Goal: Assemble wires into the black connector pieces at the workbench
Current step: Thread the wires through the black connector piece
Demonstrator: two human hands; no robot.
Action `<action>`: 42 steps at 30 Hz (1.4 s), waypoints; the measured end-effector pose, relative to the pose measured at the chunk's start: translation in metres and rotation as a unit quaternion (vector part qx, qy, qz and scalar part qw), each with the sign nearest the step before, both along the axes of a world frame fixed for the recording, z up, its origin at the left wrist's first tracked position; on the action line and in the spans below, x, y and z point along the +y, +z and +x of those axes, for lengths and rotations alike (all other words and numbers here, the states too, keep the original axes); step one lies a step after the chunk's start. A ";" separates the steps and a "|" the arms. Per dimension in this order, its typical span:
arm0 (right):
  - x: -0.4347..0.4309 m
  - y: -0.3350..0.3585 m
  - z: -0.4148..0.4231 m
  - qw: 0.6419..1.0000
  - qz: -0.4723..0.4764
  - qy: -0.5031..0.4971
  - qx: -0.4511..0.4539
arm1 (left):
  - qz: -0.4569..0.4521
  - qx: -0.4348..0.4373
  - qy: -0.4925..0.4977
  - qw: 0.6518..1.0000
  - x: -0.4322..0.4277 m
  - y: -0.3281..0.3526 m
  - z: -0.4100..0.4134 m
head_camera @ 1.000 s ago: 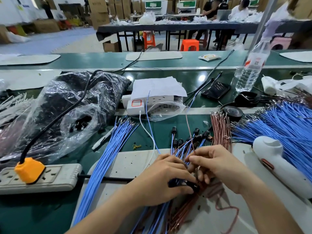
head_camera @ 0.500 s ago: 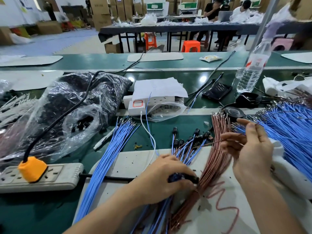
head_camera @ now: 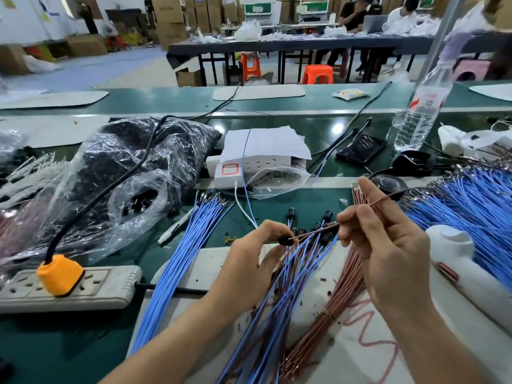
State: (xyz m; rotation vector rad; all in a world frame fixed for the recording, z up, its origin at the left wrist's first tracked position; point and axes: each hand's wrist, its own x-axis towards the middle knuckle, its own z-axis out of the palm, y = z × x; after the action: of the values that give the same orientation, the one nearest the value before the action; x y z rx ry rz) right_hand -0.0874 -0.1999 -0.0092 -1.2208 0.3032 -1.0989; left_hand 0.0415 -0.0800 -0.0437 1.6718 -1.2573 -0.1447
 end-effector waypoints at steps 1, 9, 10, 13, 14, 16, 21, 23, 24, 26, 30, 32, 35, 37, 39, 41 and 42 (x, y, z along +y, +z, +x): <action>0.000 0.000 -0.001 1.000 -0.008 -0.008 0.001 | 0.002 -0.010 0.006 1.000 0.000 0.000 0.000; 0.006 -0.001 0.000 0.989 -0.109 -0.083 0.048 | 0.007 -0.026 0.005 1.000 0.001 0.000 -0.002; 0.007 -0.002 0.000 0.985 -0.134 -0.093 0.056 | 0.007 -0.026 0.005 1.000 0.001 0.001 -0.002; 0.008 -0.005 0.000 0.974 -0.185 -0.112 0.073 | 0.003 -0.035 0.005 0.999 0.002 0.003 -0.003; 0.009 -0.006 0.000 0.971 -0.197 -0.113 0.075 | 0.002 -0.042 0.006 0.999 0.002 0.004 -0.003; 0.009 -0.006 0.000 0.966 -0.217 -0.117 0.073 | 0.000 -0.055 0.009 0.998 0.003 0.005 -0.004; 0.009 -0.008 0.001 0.968 -0.217 -0.095 0.086 | 0.007 -0.094 0.008 0.996 0.002 0.006 -0.005; 0.011 -0.008 0.003 0.974 -0.194 -0.067 0.092 | 0.015 -0.102 -0.001 0.995 0.002 0.006 -0.004; 0.012 -0.008 0.003 0.978 -0.181 -0.053 0.091 | 0.018 -0.104 -0.006 0.994 0.002 0.006 -0.004; 0.013 -0.007 0.004 0.983 -0.157 -0.035 0.089 | 0.020 -0.106 -0.010 0.994 0.002 0.005 -0.002; 0.010 -0.006 0.004 0.989 -0.115 -0.047 0.084 | 0.006 -0.087 0.002 0.996 0.002 0.006 -0.004; 0.010 -0.007 0.005 0.992 -0.090 -0.039 0.079 | -0.009 -0.079 0.004 0.997 0.002 0.007 -0.003; 0.011 -0.008 0.006 0.997 -0.041 -0.001 0.059 | -0.026 -0.048 0.003 0.999 0.003 0.009 -0.002; 0.011 -0.009 0.006 0.999 -0.009 0.023 0.044 | -0.026 -0.035 -0.001 0.999 0.003 0.009 -0.002; 0.011 -0.009 0.006 0.999 0.012 0.038 0.037 | -0.027 -0.031 -0.005 0.999 0.003 0.009 -0.002; 0.009 -0.008 0.007 0.998 0.017 0.040 0.043 | -0.036 -0.024 -0.001 0.999 0.003 0.009 -0.001; 0.008 -0.008 0.006 0.998 0.011 0.038 0.052 | -0.041 -0.022 0.002 0.999 0.003 0.010 -0.001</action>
State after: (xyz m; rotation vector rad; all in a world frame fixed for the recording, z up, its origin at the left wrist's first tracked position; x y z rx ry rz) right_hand -0.0811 -0.1922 -0.0170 -1.2631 0.3449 -0.9658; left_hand 0.0406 -0.0772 -0.0340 1.6150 -1.2748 -0.0535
